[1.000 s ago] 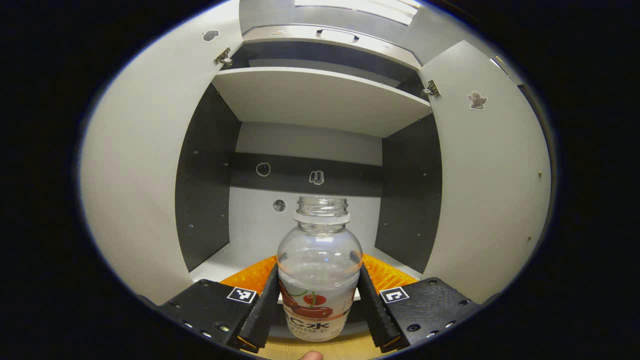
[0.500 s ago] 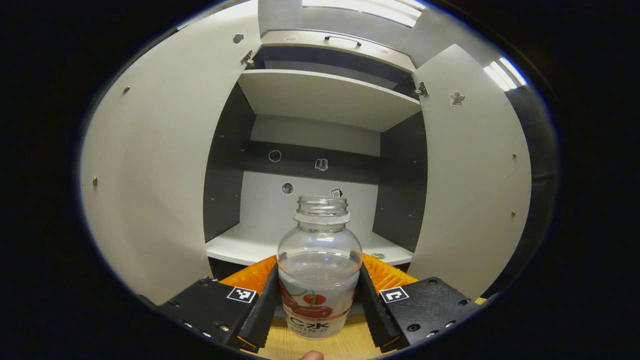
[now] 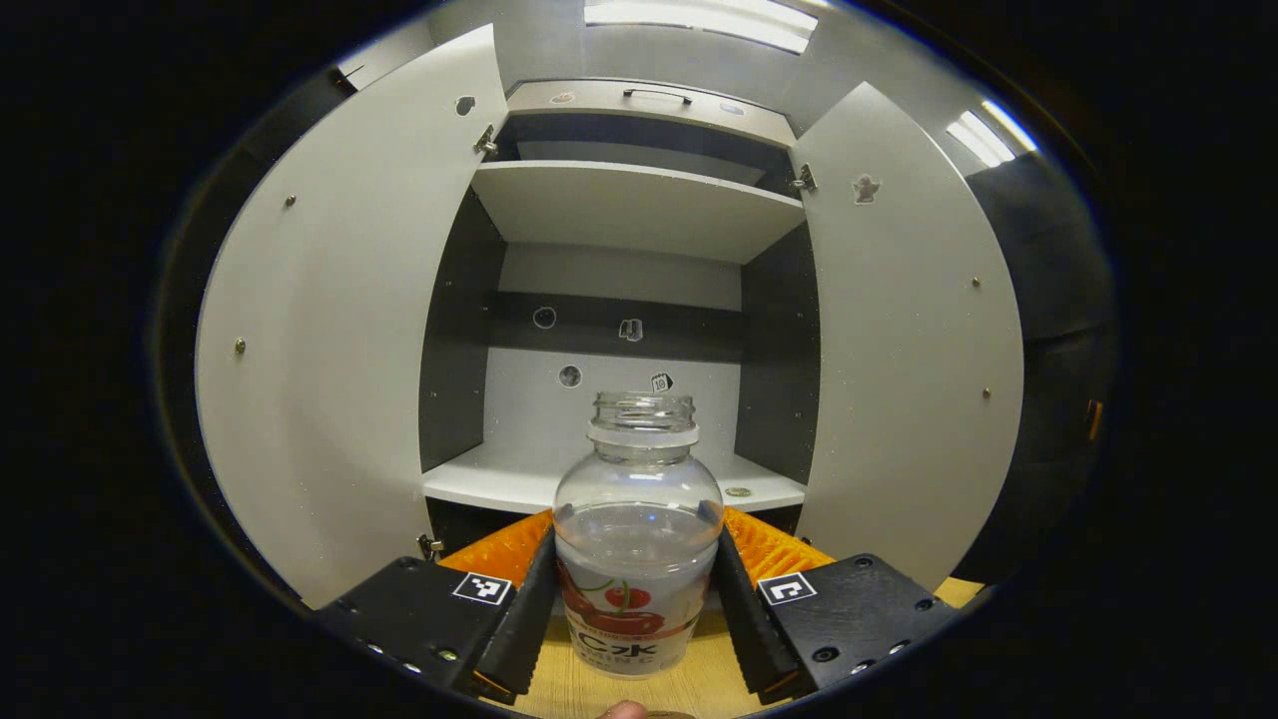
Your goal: Grasp the bottle in the cabinet with the left hand and place it on the coaster, then close the right door with the right hand and the left door with the left hand.
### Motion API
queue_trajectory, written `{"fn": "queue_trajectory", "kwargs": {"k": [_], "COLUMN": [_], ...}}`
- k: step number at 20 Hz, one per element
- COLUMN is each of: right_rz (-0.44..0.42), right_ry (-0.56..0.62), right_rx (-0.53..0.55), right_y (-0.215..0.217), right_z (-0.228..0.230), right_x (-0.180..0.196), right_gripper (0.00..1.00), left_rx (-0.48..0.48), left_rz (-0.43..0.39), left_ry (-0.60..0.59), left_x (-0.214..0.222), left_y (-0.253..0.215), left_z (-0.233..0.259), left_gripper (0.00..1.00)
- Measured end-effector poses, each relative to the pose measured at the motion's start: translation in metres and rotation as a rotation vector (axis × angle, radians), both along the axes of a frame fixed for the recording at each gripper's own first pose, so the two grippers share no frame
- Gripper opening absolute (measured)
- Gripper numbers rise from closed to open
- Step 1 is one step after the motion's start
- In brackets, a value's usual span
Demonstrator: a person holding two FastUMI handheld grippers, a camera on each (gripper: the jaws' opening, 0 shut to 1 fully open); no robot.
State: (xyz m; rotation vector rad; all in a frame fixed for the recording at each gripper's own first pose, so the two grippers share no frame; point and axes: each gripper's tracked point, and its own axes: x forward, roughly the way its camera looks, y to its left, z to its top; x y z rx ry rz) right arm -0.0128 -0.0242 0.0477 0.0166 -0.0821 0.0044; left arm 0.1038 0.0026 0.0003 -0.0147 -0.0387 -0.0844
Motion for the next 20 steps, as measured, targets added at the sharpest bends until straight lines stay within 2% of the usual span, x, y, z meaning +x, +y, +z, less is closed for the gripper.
{"fn": "queue_trajectory", "kwargs": {"k": [4,9,12,13,15,17,18,19,20], "right_rz": [-0.005,0.005,-0.019,-0.019,-0.006,-0.009,-0.01,-0.009,-0.008], "right_ry": [0.009,-0.009,-0.013,-0.003,0.015,0.019,0.027,0.035,0.043], "right_rx": [-0.053,-0.05,-0.087,-0.096,-0.101,-0.097,-0.085,-0.067,-0.053], "right_y": [-0.01,-0.013,-0.012,-0.007,0.003,0.007,0.008,0.01,0.011], "right_z": [0.01,0.037,0.05,0.05,0.05,0.046,0.042,0.038,0.035], "right_x": [-0.003,-0.007,-0.006,-0.006,-0.006,-0.005,-0.004,-0.004,-0.004], "right_gripper": [0.83,0.83,0.83,0.83,0.83,0.83,0.83,0.83,0.83], "left_rx": [0.024,0.071,0.11,0.132,0.16,0.166,0.157,0.139,0.113], "left_rz": [0.072,0.074,0.083,0.078,0.081,0.068,0.064,0.058,0.056], "left_ry": [-0.053,0.051,0.057,0.062,0.054,0.052,0.062,0.078,0.091], "left_x": [-0.028,-0.049,-0.053,-0.054,-0.055,-0.053,-0.051,-0.049,-0.048], "left_y": [-0.008,-0.033,-0.042,-0.046,-0.046,-0.047,-0.044,-0.042,-0.04], "left_z": [-0.048,-0.134,-0.168,-0.178,-0.189,-0.198,-0.204,-0.211,-0.217], "left_gripper": [0.74,0.74,0.74,0.78,0.75,0.75,0.78,0.74,0.75]}}
